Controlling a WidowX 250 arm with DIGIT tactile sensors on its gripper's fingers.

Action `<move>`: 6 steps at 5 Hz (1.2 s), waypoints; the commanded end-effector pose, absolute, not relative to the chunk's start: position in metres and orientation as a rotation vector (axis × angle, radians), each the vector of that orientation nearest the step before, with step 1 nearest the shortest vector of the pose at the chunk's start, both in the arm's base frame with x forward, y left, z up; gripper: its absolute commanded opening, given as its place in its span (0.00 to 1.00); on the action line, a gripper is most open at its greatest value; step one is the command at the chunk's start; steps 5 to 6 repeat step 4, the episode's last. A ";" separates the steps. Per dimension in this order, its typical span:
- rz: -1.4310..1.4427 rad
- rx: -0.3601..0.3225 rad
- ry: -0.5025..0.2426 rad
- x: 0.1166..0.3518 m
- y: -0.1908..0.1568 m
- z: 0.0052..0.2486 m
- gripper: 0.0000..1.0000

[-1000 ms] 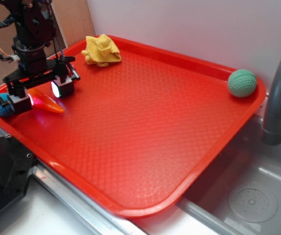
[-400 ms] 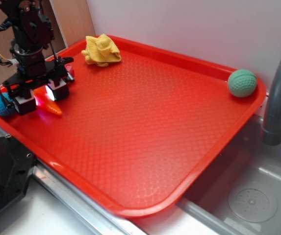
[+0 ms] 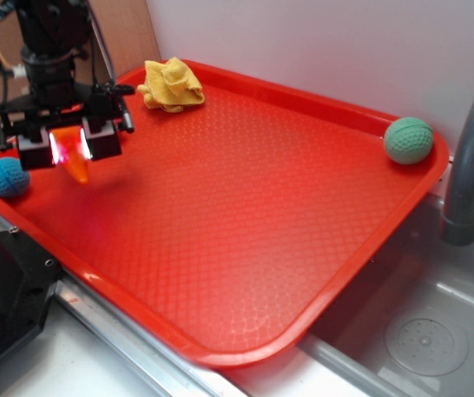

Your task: Grab the carrot.

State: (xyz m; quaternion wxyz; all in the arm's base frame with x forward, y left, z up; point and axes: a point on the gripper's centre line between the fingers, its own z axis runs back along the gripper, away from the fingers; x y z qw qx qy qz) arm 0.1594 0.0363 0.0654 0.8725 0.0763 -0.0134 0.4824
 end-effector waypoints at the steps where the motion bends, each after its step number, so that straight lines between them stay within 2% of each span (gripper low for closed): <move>1: 0.516 0.008 0.029 0.171 -0.007 0.133 0.00; 2: 0.265 -0.014 0.022 0.161 -0.028 0.165 0.00; 3: 0.015 -0.007 -0.023 0.155 -0.033 0.182 0.00; 4: 0.009 -0.041 -0.037 0.158 -0.031 0.182 0.00; 6: 0.009 -0.041 -0.037 0.158 -0.031 0.182 0.00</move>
